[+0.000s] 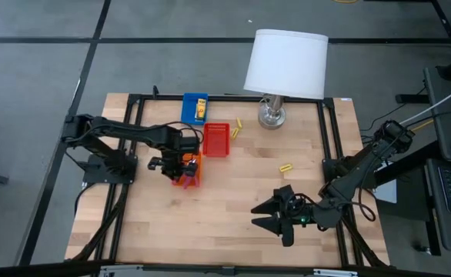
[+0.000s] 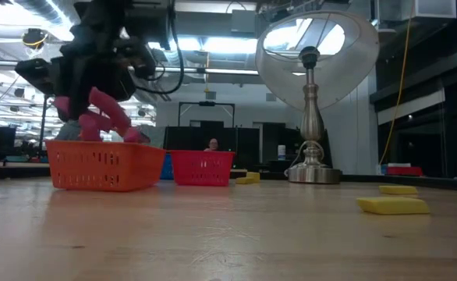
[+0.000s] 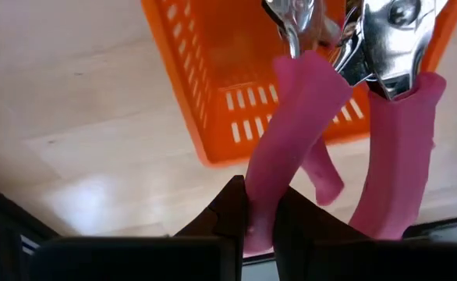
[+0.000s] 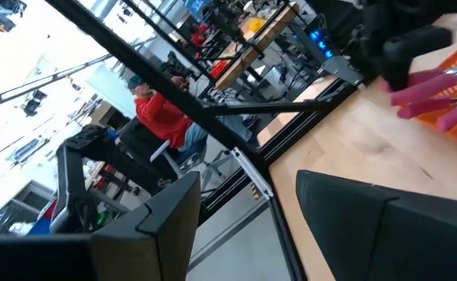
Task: Pick & Place School Supplies
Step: Put the pink hole puncher into the orange bin, then put the yellow eraser into the red bin
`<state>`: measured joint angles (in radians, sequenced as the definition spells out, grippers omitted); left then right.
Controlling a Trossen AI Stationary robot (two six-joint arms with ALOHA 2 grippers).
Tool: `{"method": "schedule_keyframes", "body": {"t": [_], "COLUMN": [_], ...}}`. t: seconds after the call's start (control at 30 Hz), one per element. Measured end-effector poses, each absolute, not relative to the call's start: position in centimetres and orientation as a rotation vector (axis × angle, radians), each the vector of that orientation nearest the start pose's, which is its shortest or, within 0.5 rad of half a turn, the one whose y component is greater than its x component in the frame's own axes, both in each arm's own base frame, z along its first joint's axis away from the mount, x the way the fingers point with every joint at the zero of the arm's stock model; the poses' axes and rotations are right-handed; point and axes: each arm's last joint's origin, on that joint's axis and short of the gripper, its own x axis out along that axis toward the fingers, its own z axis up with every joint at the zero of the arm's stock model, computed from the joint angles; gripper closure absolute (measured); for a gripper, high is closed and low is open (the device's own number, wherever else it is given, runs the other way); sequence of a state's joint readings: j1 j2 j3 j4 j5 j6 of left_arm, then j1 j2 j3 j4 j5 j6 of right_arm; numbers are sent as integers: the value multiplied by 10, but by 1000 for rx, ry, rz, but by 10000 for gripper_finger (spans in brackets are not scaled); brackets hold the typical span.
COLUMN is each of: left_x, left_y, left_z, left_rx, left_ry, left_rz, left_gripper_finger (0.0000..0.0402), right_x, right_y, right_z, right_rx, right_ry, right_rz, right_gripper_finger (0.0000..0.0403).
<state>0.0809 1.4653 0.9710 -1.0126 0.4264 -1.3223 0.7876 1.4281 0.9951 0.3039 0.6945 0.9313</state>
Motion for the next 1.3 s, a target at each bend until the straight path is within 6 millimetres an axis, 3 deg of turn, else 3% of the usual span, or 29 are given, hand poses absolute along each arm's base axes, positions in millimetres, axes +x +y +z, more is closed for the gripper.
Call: {"method": "schedule_keyframes", "body": {"t": [0.3,0.63,0.8,0.93,1.07,1.17,1.3], "left_x": [242,243,241,237,239,241,245], "left_y": [20,18,15,13,4,-16,-61], "left_z": [207,207,217,244,288,326,363], "left_rx": [-1427,-1346,-1304,-1261,-1177,-1007,-739], "left_ry": [1436,1434,1351,1194,859,532,195], "left_rz": [806,779,755,712,546,303,53], "left_gripper_finger": [368,275,245,233,232,236,241], "right_x": [235,235,235,235,235,236,237], "right_y": [218,218,217,217,217,213,202], "right_z": [305,305,305,305,303,294,270], "right_rx": [844,871,874,871,828,761,613], "right_ry": [151,153,152,145,162,238,495], "right_rz": [82,83,81,76,65,36,29], "right_gripper_finger": [186,186,186,186,186,186,186]}}
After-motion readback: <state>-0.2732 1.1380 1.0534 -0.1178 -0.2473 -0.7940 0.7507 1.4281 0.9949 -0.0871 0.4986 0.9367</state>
